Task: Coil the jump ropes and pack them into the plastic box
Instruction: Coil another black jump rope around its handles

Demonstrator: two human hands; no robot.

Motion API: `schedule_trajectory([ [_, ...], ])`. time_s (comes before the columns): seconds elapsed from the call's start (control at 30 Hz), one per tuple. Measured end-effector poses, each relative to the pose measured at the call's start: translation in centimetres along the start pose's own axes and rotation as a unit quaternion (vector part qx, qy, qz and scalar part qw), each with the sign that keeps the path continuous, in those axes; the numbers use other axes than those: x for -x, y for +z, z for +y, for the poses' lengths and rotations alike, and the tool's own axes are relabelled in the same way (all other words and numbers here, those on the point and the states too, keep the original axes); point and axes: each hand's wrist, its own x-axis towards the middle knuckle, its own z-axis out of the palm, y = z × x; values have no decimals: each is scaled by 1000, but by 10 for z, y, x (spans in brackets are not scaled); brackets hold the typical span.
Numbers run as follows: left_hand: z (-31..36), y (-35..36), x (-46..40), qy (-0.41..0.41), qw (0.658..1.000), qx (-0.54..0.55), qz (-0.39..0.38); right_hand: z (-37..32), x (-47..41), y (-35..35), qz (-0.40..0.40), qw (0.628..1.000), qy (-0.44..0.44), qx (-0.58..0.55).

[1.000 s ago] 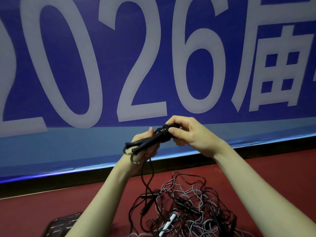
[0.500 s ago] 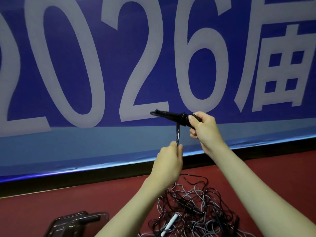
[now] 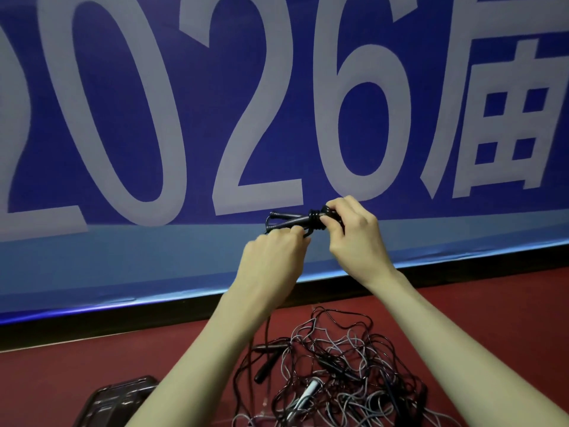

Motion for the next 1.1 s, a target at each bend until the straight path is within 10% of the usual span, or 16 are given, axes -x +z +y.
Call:
schedule_trajectory([
  [0.33, -43, -10, -1, -6, 986, 142, 92, -20, -11, -20, -201, 975, -94, 32],
  [0.73, -63, 5, 5, -18, 876, 459, -147, -26, -12, -38, -340, 938, -63, -35],
  [1.1, -51, 20, 5, -17, 792, 596, -126, -22, -14, -51, -372, 913, 25, -169],
])
